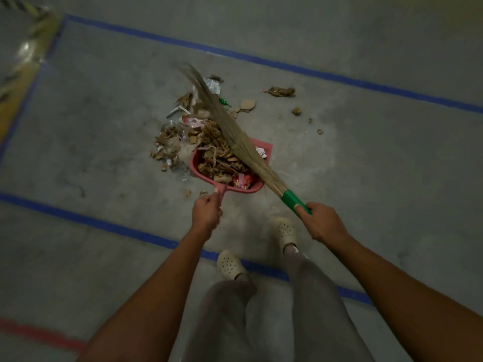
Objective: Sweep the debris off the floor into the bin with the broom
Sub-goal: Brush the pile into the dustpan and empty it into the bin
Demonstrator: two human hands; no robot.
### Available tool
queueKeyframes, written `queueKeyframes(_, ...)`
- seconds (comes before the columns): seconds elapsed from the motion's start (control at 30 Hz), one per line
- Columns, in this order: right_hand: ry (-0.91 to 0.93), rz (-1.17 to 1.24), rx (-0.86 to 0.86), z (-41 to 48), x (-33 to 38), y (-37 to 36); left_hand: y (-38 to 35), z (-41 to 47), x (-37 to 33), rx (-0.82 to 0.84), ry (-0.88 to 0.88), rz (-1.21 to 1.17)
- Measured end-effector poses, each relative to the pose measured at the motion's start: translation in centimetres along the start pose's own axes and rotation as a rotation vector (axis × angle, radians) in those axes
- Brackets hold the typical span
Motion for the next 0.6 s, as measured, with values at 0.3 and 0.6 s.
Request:
queueKeyframes(0.3, -0.117, 0.347, -0.072, -15.8, -1.1, 4.7, 2.5, -13.8, -6.5, 0.094, -0.125, -0.017)
queueKeyframes(0.6, -0.167, 0.497, -0.192, -26.7, -8.3, 7.4, -0.4, -24.0, -7.7, 0.211, -0.256, 0.029)
Point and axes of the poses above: each hand's wrist, its own z-axis towards the middle knuckle, its own y-axis out of the back of the hand, x = y × z, the point moved 10 cm from there along z, towards the middle knuckle, and after that the axes turned 2 degrees about -y, right-handed, at the moved point
